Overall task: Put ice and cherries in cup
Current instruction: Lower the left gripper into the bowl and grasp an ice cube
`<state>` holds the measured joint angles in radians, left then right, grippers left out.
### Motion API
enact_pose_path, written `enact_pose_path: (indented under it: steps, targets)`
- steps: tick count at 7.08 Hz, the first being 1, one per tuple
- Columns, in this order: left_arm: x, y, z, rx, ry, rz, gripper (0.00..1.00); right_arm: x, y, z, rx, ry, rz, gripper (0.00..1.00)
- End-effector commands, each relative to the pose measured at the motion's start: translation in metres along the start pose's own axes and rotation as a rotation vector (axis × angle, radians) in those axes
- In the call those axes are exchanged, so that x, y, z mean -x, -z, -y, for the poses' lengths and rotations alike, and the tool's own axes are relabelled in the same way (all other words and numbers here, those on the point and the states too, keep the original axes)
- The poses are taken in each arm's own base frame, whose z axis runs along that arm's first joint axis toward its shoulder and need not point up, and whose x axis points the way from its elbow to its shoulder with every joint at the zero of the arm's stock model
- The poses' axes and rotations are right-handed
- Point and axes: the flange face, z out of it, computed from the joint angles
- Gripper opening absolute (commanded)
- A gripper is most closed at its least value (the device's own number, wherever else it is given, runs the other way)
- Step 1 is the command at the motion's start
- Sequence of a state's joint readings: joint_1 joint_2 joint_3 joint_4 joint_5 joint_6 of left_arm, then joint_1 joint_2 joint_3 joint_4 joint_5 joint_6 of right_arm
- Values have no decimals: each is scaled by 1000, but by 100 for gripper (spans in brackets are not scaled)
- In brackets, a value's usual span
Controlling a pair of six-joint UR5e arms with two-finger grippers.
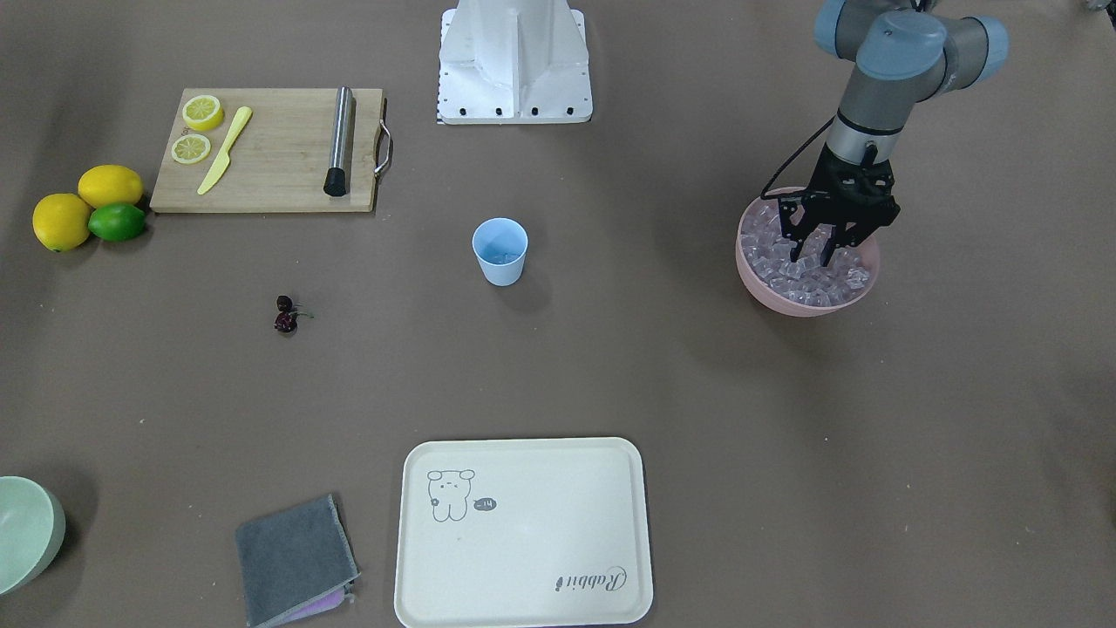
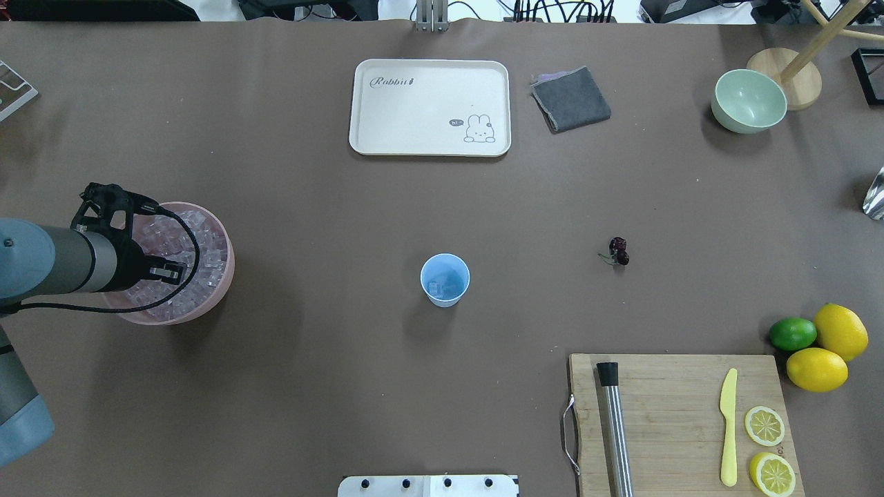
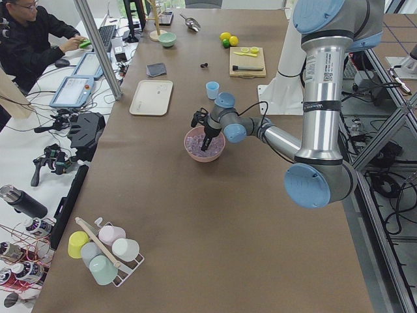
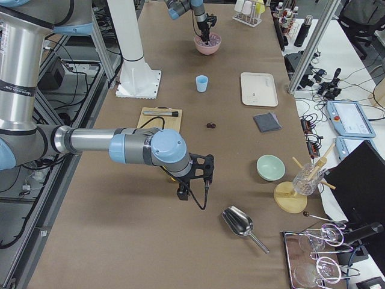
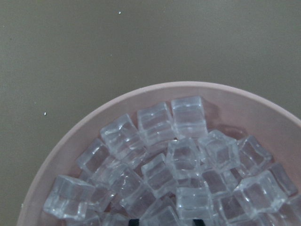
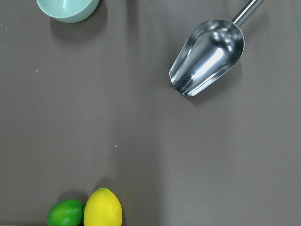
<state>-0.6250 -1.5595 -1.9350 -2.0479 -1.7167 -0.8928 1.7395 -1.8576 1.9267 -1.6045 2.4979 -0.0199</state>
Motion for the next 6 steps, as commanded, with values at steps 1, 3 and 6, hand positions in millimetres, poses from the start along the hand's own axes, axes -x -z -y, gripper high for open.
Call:
enact_pose_path:
  steps: [1,3,6]
  targets:
    - [-1,-1,-1,2,-1,-2,20,0,0,0,0,-2,-1,100]
    - [-1,6,3,-6,1,-11,0,1,1,1,-2,1,-1,100]
    - [21,56,34,-102,47,-23,0,3,2,4,-5,6,2,100]
